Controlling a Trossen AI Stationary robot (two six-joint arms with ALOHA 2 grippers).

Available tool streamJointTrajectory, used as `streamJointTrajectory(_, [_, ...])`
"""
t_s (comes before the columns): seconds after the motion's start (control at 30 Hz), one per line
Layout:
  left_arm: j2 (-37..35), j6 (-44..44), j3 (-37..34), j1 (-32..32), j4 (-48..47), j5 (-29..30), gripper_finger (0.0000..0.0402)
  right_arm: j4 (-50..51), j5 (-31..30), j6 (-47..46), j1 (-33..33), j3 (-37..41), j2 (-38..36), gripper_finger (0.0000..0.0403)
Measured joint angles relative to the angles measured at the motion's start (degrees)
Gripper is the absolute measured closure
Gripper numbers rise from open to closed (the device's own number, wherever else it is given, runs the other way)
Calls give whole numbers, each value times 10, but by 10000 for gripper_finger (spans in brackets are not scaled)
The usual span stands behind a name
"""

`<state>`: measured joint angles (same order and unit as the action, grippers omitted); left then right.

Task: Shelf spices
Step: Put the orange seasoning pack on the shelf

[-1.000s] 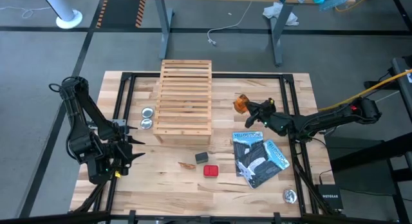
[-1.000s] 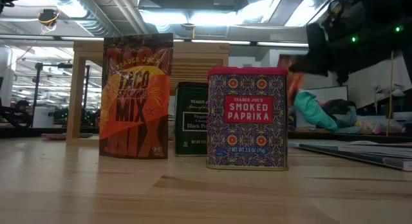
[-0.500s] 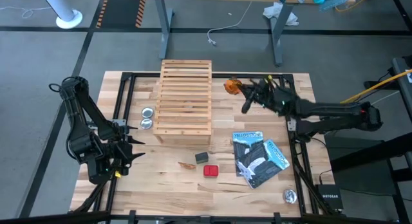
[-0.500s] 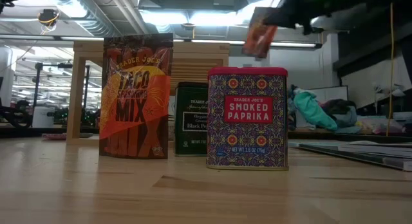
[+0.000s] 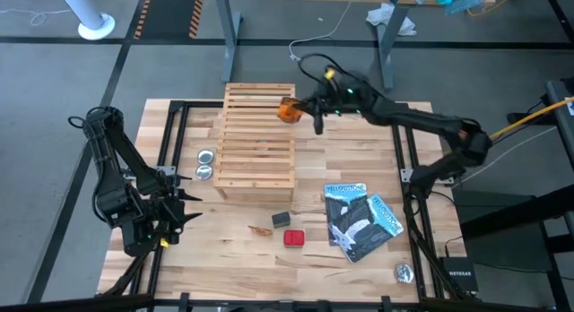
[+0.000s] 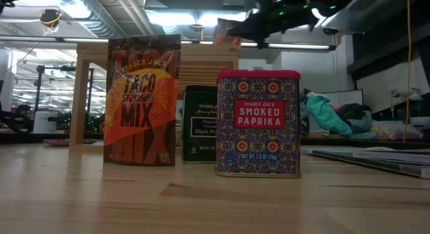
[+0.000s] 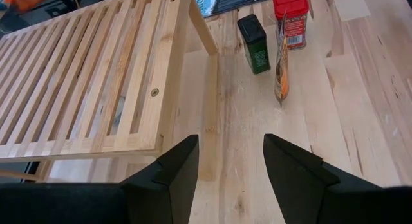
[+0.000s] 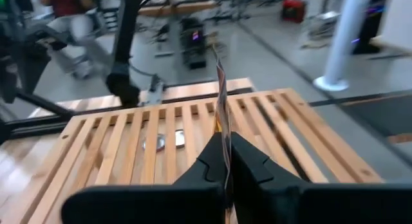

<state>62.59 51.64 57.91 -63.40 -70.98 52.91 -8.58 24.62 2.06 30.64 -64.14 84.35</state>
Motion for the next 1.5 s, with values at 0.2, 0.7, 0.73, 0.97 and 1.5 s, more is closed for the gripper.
streamJointTrajectory(0.2, [0, 0, 0, 0, 0, 0, 233, 51, 31, 46, 7, -108, 86, 399])
streamJointTrajectory(0.7, [0, 0, 0, 0, 0, 0, 233, 133, 23, 95, 6, -208, 169, 385])
streamJointTrajectory(0.73, [0, 0, 0, 0, 0, 0, 233, 134, 20, 99, 6, -208, 169, 385])
streamJointTrajectory(0.97, [0, 0, 0, 0, 0, 0, 233, 135, 9, 104, 5, -208, 169, 383])
streamJointTrajectory(1.5, [0, 0, 0, 0, 0, 0, 233, 162, 0, 102, 5, -208, 169, 381])
